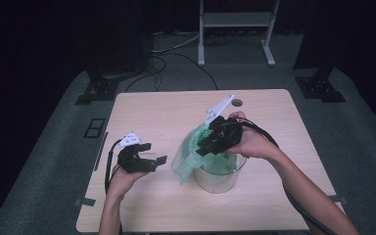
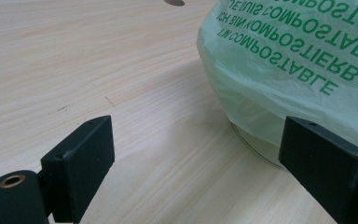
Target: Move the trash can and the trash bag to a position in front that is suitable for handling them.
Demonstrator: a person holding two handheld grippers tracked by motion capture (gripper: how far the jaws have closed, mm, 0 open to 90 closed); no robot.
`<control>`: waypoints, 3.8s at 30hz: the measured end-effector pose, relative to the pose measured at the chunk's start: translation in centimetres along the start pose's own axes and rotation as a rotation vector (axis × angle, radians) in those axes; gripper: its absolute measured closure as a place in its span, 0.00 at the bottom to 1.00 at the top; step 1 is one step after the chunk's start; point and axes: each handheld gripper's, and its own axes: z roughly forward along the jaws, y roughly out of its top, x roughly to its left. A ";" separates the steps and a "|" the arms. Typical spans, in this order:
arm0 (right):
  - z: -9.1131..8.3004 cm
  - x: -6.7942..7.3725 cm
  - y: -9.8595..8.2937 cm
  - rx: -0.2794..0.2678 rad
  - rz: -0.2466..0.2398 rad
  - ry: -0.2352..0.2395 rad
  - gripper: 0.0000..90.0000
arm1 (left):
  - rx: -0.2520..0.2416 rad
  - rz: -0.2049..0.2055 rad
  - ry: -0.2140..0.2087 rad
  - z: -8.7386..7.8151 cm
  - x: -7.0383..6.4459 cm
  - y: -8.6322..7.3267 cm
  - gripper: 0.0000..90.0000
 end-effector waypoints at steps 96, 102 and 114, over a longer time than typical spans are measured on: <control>-10.4 -2.2 -17.1 -0.240 0.214 -0.188 1.00 | -0.020 0.040 -0.160 2.3 -3.2 4.7 0.11; -9.6 -2.0 -17.0 -0.207 0.203 -0.188 1.00 | -0.005 0.052 -0.182 2.6 -2.8 5.1 0.15; -9.5 -2.1 -17.1 -0.190 0.205 -0.194 1.00 | 0.013 0.075 -0.294 3.7 -2.2 5.8 0.28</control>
